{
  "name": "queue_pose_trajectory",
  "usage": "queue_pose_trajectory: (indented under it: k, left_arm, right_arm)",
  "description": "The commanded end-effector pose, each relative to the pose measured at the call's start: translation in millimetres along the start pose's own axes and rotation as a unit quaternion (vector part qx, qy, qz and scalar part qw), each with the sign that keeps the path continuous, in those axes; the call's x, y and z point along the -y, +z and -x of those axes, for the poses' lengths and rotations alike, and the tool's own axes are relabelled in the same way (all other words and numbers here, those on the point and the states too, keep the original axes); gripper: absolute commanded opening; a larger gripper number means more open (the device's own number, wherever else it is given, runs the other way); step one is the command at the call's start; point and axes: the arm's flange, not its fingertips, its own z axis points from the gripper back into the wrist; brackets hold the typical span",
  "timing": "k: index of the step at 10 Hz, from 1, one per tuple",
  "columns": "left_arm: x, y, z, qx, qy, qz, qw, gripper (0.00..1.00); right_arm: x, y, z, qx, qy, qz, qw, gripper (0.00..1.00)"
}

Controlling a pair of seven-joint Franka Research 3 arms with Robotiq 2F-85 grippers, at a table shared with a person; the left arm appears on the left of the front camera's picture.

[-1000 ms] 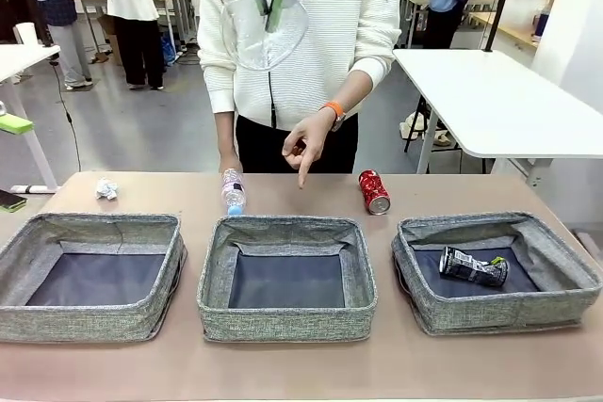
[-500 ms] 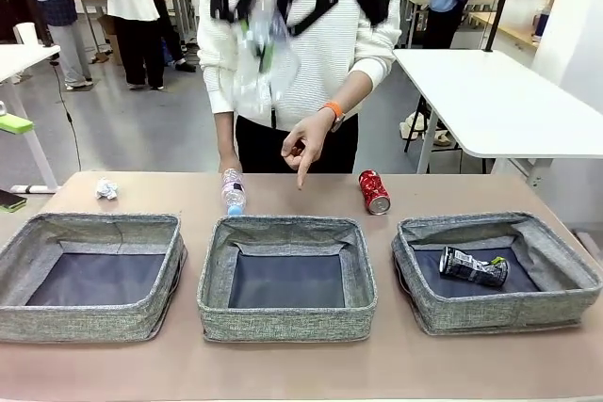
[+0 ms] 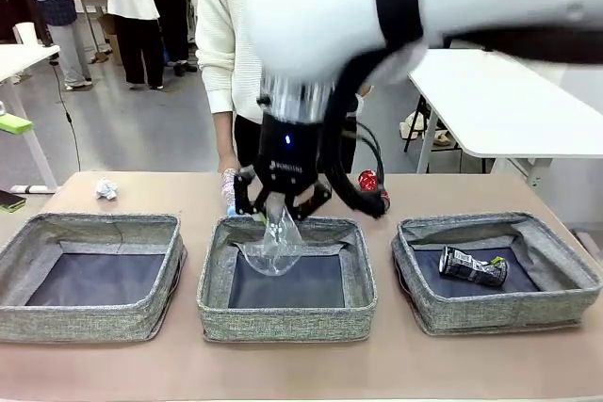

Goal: Sort the waste into the appropriate baskets.
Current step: Place the picked waste into the Fabric basket indicated by the person.

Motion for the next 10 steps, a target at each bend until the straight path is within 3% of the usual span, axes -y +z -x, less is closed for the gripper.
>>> queue_pose_trajectory:
  k: [1, 5, 8, 9, 10]
  left_arm:
    - [1.1, 0.5, 1.5, -0.002, -0.010, 0.009, 1.000, 1.00]
    - [1.1, 0.5, 1.5, -0.002, -0.010, 0.009, 1.000, 1.00]
    - [1.1, 0.5, 1.5, -0.002, -0.010, 0.009, 1.000, 1.00]
    - [1.1, 0.5, 1.5, -0.002, -0.010, 0.009, 1.000, 1.00]
    - [1.1, 0.5, 1.5, -0.002, -0.010, 0.009, 1.000, 1.00]
  right_arm:
    - [21.3, -13.0, 0.4, 0.016, 0.005, -0.043, 0.999, 0.05]
    - [41.5, -25.0, -24.4, 0.038, -0.055, -0.077, 0.995, 0.05]
    - [44.6, -24.3, -31.4, 0.027, -0.068, -0.087, 0.993, 0.05]
    - [46.5, -24.2, -33.1, 0.017, -0.072, -0.091, 0.993, 0.60]
    - [48.5, -22.9, -34.7, 0.019, -0.074, -0.092, 0.993, 0.62]
